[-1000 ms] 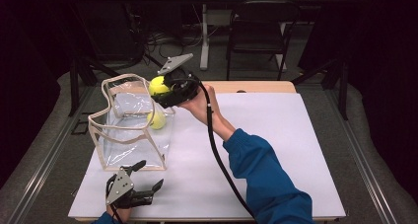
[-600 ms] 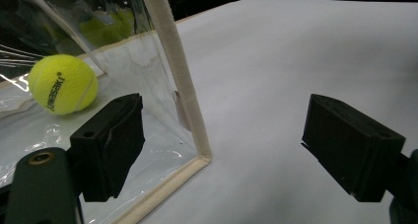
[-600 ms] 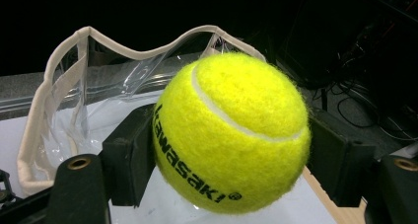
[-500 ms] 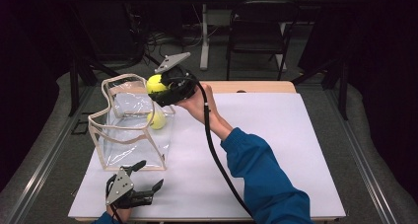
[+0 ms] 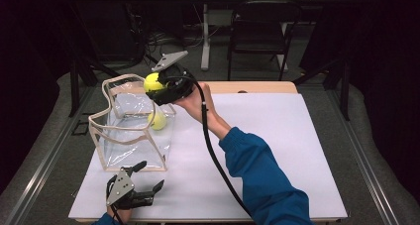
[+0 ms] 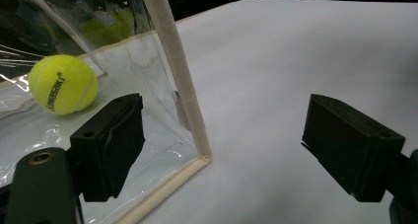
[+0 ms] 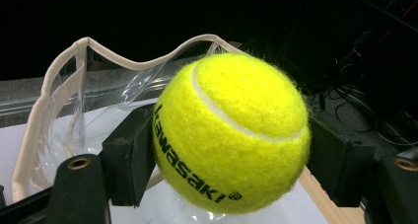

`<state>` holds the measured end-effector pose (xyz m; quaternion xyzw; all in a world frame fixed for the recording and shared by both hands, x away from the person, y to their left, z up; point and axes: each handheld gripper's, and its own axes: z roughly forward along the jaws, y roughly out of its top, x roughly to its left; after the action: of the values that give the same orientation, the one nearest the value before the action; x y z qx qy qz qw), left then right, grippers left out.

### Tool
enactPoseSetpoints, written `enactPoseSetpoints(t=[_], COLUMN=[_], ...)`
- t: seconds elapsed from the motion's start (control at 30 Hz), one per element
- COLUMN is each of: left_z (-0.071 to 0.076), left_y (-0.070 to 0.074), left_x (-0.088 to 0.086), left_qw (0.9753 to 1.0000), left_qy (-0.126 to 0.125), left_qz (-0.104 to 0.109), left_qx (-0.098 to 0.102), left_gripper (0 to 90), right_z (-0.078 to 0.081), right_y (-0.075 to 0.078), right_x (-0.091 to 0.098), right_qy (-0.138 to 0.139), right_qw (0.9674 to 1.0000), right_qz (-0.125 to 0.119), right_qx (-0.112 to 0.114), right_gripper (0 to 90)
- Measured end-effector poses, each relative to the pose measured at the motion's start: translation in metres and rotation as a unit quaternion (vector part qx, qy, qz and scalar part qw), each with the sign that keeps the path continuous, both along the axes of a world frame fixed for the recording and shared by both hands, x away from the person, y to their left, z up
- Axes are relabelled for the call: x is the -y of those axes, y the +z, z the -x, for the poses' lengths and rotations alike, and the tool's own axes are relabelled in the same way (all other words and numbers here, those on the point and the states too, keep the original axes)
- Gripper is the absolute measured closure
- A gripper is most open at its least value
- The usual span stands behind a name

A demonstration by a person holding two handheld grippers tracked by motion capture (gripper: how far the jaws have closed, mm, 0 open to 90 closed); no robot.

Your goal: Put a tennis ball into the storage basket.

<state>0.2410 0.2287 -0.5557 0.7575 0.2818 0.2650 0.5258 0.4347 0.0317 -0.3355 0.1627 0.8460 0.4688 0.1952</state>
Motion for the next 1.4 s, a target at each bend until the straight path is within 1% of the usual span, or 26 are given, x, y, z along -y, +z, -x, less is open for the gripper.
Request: enactPoseSetpoints(t=[0.17, 0.27, 0.43, 0.63, 0.73, 1.4], left_z=[0.0, 0.0, 0.0, 0.0, 0.0, 0.0], left_y=[0.0, 0.0, 0.0, 0.0, 0.0, 0.0], left_x=[0.0, 0.0, 0.0, -0.001, -0.001, -0.001], left_qw=[1.0, 1.0, 1.0, 1.0, 1.0, 1.0], left_qy=[0.0, 0.0, 0.001, 0.0, 0.0, 0.0], left_qz=[0.001, 0.001, 0.0, -0.002, -0.001, 0.004], left_qx=[-0.002, 0.001, -0.002, 0.002, 0.0, 0.0], left_gripper=[15.9, 15.9, 15.9, 15.9, 15.9, 15.9], right_z=[-0.002, -0.002, -0.003, -0.004, -0.004, -0.004], right_y=[-0.001, -0.002, -0.002, -0.001, -0.001, -0.006], right_x=[-0.002, -0.004, -0.007, -0.011, -0.013, -0.031], right_qy=[0.002, 0.002, 0.003, 0.004, 0.006, 0.021], right_qw=[1.0, 1.0, 1.0, 1.0, 0.9999, 0.9998], right_qz=[0.001, -0.001, -0.001, -0.006, -0.008, -0.006], right_qx=[-0.002, -0.003, -0.001, -0.004, -0.003, -0.003], right_gripper=[26.5, 26.5, 26.5, 26.5, 26.4, 26.4])
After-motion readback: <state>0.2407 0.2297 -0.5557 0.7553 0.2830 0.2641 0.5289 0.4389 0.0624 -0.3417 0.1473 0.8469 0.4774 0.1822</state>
